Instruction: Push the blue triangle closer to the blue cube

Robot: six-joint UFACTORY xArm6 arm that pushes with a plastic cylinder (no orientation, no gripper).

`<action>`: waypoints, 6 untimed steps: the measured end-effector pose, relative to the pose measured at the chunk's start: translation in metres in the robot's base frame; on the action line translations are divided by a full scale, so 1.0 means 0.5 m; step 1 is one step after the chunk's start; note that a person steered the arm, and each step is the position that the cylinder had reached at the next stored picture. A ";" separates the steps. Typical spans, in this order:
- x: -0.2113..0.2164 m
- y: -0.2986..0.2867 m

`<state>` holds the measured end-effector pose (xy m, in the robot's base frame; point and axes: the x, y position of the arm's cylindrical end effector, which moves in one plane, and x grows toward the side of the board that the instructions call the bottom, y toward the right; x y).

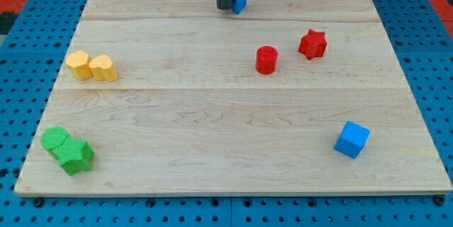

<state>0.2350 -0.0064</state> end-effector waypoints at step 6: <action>0.147 0.235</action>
<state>0.3087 0.1111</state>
